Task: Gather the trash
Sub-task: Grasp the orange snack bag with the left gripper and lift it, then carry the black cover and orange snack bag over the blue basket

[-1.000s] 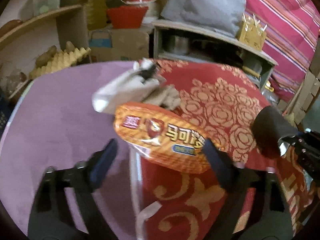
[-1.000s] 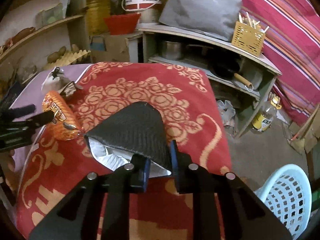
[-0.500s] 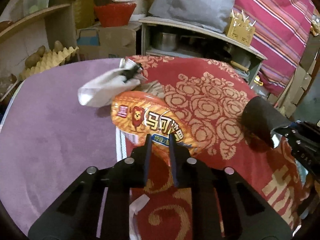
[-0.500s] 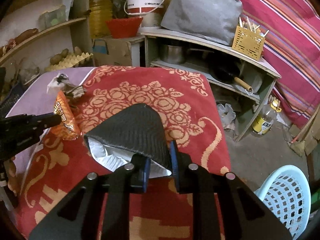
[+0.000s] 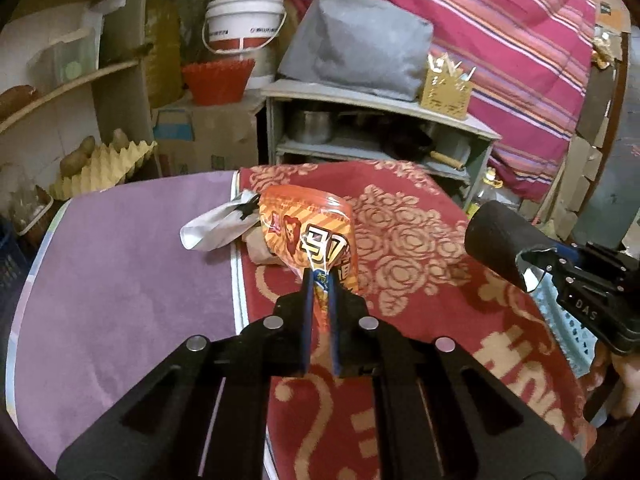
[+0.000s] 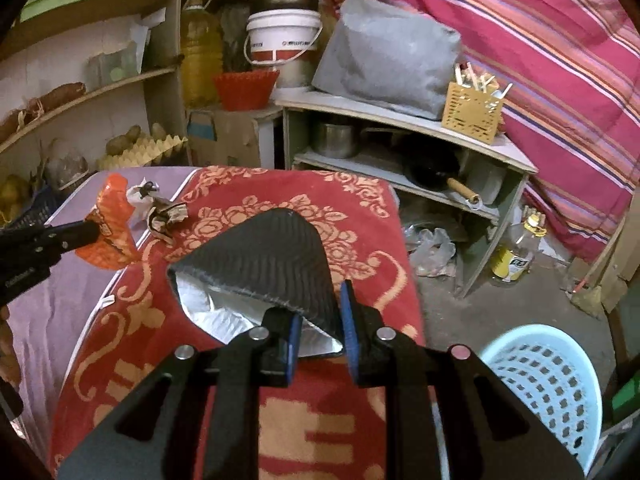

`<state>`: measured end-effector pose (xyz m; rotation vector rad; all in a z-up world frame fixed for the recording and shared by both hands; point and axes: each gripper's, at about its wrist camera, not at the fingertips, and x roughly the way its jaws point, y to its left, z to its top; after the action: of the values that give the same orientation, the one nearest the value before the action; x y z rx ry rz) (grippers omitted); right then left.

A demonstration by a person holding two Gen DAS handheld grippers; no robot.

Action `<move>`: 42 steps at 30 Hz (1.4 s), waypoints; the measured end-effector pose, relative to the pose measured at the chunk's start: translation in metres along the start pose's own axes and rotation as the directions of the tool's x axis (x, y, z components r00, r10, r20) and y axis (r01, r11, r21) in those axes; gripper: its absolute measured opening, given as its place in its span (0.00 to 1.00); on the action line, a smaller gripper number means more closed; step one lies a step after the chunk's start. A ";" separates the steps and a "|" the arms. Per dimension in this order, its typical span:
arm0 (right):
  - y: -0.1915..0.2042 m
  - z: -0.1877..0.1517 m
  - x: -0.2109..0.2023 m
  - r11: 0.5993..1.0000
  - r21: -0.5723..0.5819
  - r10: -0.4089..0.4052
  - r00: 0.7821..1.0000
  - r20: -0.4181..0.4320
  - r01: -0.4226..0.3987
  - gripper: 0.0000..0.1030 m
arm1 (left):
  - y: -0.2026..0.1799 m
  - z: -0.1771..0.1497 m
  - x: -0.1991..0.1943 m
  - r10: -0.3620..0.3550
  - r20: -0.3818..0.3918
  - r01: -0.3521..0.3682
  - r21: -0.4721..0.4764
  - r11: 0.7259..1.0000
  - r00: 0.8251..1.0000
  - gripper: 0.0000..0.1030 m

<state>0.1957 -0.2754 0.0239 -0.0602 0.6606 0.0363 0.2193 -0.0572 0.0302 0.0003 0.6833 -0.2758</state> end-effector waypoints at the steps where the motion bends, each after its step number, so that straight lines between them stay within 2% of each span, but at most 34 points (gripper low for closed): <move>1: -0.003 -0.001 -0.003 1.000 0.002 -0.002 1.000 0.004 0.002 0.18 | -0.002 0.000 -0.004 -0.006 0.005 0.006 0.003 1.000 1.000 0.05; 9: -0.030 -0.016 -0.042 0.999 0.008 -0.040 0.999 0.027 0.039 0.08 | -0.025 -0.006 -0.027 -0.024 0.030 0.024 0.027 0.999 0.999 0.05; 13: -0.045 -0.026 -0.050 0.999 0.023 -0.023 1.000 0.006 0.023 0.08 | -0.036 -0.011 -0.031 -0.039 0.031 0.038 0.036 0.999 0.999 0.04; 18: -0.060 -0.042 -0.050 0.998 0.022 -0.054 0.998 -0.026 0.054 0.08 | -0.051 -0.014 -0.033 -0.063 0.025 0.062 0.049 0.997 0.998 0.04; 25: -0.099 -0.054 -0.076 0.991 0.057 -0.119 0.993 -0.008 0.119 0.08 | -0.095 -0.016 -0.031 -0.144 0.019 0.141 0.093 0.986 0.989 0.04; 30: -0.140 -0.069 -0.089 0.977 0.107 -0.184 0.983 -0.023 0.186 0.08 | -0.138 -0.017 -0.021 -0.224 0.004 0.222 0.117 0.968 0.975 0.04; 35: -0.180 -0.082 -0.099 0.958 0.160 -0.232 0.972 -0.044 0.237 0.08 | -0.196 -0.019 -0.010 -0.318 -0.008 0.315 0.159 0.936 0.948 0.04; 39: -0.203 -0.094 -0.100 0.947 0.177 -0.258 0.963 -0.075 0.268 0.08 | -0.241 -0.028 0.005 -0.375 -0.035 0.375 0.187 0.908 0.926 0.04; 42: -0.214 -0.100 -0.100 0.941 0.195 -0.262 0.961 -0.090 0.275 0.08 | -0.264 -0.037 0.018 -0.392 -0.062 0.396 0.206 0.895 0.918 0.04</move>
<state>0.0664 -0.4973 0.0160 0.0488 0.7116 -0.2989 0.1434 -0.3132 0.0140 0.0713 0.6663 -0.7429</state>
